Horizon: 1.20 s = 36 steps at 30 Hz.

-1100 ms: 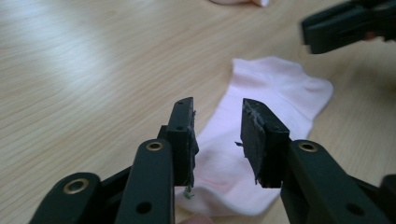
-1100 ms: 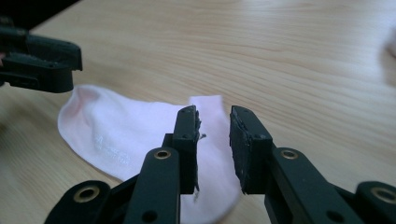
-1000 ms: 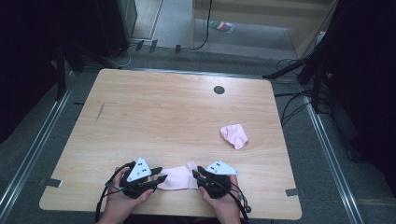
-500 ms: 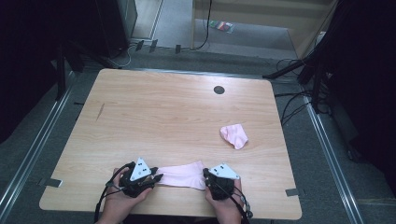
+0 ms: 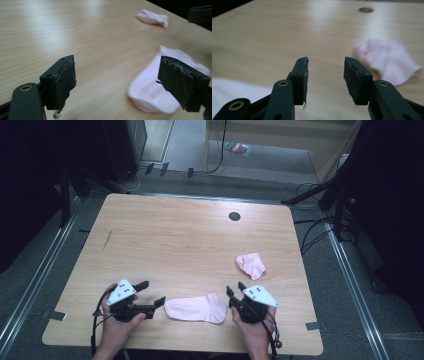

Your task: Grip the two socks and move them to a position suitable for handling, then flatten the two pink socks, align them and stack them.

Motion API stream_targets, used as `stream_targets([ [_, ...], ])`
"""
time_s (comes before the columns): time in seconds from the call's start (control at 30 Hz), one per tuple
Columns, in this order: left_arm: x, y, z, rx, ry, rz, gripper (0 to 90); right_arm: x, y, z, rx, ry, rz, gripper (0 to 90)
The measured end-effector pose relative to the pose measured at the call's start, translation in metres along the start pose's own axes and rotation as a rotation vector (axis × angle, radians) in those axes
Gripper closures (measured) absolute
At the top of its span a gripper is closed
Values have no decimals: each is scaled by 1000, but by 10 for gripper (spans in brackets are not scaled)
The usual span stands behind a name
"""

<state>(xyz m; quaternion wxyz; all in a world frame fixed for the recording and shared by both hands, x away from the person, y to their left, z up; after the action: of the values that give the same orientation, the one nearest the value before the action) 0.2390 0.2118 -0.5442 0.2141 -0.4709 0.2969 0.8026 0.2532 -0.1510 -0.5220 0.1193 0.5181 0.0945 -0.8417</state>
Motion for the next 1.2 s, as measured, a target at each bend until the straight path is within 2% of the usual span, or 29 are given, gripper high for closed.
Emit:
stream_targets([
  [0.03,-1,-7,3,-21,8,22,151,-8,10,-5,28,8,-16,543],
  [0.07,-1,-22,10,-76,23,49,151,-17,23,-17,67,-15,-34,531],
  [0.1,-1,-22,10,-76,23,49,151,-17,23,-17,67,-15,-34,531],
  [0.13,-1,-29,13,-101,25,52,151,-22,36,-33,98,-57,-48,520],
  [0.17,0,-34,16,-120,29,52,151,-22,36,-33,98,-57,-48,520],
  [0.2,1,-38,18,-136,30,56,153,-25,48,-51,129,-96,-54,500],
  [0.23,3,-43,19,-143,30,64,153,-27,54,-59,134,-109,-63,485],
  [0.27,5,-46,20,-145,28,71,153,-28,58,-67,141,-133,-68,463],
  [0.3,7,-49,20,-139,29,89,153,-28,58,-67,141,-133,-68,463],
  [0.33,8,-52,18,-125,33,124,153,-29,66,-83,164,-172,-66,444],
  [0.37,8,-52,18,-125,33,124,153,-29,66,-83,164,-172,-66,444],
  [0.4,9,-53,16,-119,21,135,153,-29,69,-95,200,-198,-47,387],
  [0.5,9,-52,14,-122,8,135,155,-27,73,-103,213,-202,-62,345],
  [0.53,10,-52,14,-121,0,125,158,-27,77,-110,214,-235,-92,308],
  [0.6,10,-51,14,-120,-1,125,160,-26,78,-111,216,-241,-111,304],
  [0.7,10,-52,14,-115,-4,136,163,-24,79,-115,203,-262,-117,349],
  [0.73,10,-52,14,-115,-2,143,165,-23,76,-117,211,-267,-66,353],
  [0.77,10,-53,14,-117,-4,146,165,-23,76,-117,211,-267,-66,353],
  [0.83,10,-53,13,-122,-10,150,168,-22,73,-118,230,-272,-33,356],
  [0.97,10,-53,13,-120,-12,155,193,-20,71,-118,260,-262,-36,399],
  [1.0,10,-53,13,-126,-14,151,198,-19,72,-117,272,-248,-38,461],
  [1.03,10,-53,13,-126,-14,151,197,-19,72,-117,272,-248,-38,461],
  [1.07,10,-51,13,-137,-15,138,197,-19,73,-115,289,-240,-46,616],
  [1.1,10,-51,13,-137,-15,138,199,-19,73,-115,289,-240,-46,616],
  [1.2,10,-49,11,-132,-26,121,202,-17,76,-113,295,-219,-33,767],
])
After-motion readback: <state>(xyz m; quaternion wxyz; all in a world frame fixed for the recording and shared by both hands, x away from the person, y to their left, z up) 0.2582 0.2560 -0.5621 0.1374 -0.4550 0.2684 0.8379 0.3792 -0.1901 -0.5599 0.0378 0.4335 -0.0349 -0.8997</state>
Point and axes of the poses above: each handheld gripper's, and its own axes: z roughly backward along the jaws, x roughly out of its underside, y roughly to its right, the point moved 2 cm from there along -z, roughly forward along the jaws, and after that the axes turned 7 degrees about x, right-handed, at the moved point
